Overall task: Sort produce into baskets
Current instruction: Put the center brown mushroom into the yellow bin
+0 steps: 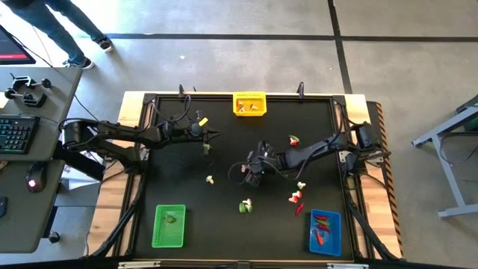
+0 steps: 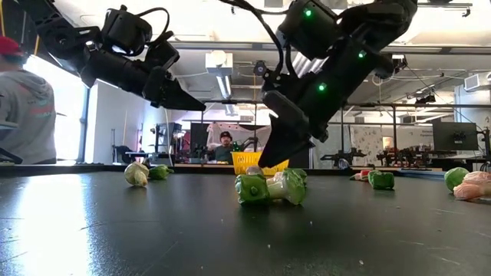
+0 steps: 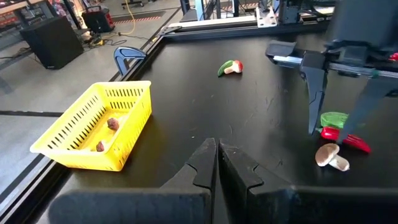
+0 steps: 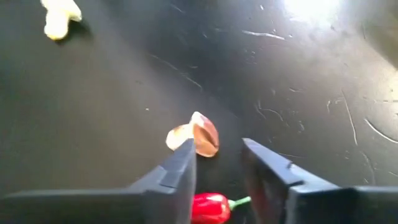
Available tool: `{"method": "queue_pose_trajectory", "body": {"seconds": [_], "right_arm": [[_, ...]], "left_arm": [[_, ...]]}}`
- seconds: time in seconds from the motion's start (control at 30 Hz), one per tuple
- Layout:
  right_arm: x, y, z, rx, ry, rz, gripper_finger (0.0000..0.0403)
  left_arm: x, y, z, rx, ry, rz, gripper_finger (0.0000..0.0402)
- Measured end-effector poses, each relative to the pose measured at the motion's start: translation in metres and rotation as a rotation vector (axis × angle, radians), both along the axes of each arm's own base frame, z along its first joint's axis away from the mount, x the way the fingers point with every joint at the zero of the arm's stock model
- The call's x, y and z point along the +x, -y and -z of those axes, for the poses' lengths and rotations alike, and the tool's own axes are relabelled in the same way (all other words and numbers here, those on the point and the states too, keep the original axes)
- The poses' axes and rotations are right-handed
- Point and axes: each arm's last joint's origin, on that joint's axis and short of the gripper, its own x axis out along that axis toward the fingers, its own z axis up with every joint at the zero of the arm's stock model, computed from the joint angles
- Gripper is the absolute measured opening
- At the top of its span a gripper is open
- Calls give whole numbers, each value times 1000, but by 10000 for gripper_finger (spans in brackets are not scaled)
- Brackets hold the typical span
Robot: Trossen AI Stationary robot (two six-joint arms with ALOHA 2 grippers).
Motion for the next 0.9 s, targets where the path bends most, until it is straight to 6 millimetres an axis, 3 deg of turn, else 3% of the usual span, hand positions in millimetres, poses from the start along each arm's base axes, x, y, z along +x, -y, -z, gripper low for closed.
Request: {"method": "queue_pose_trajectory", "body": {"seconds": [0.13,0.27,0.57,0.9], "right_arm": [[3,-6,-3,-4,41,-20,162],[3,-7,-3,-28,44,-42,163],[7,3,20,-54,-30,-78,91],[8,4,16,-62,4,-36,24]], "left_arm": [[0,0,0,-2,-5,0,5],[0,0,1,-2,-6,-1,5],[0,0,1,-2,-7,-1,5],[0,0,1,-2,-7,0,5]]}}
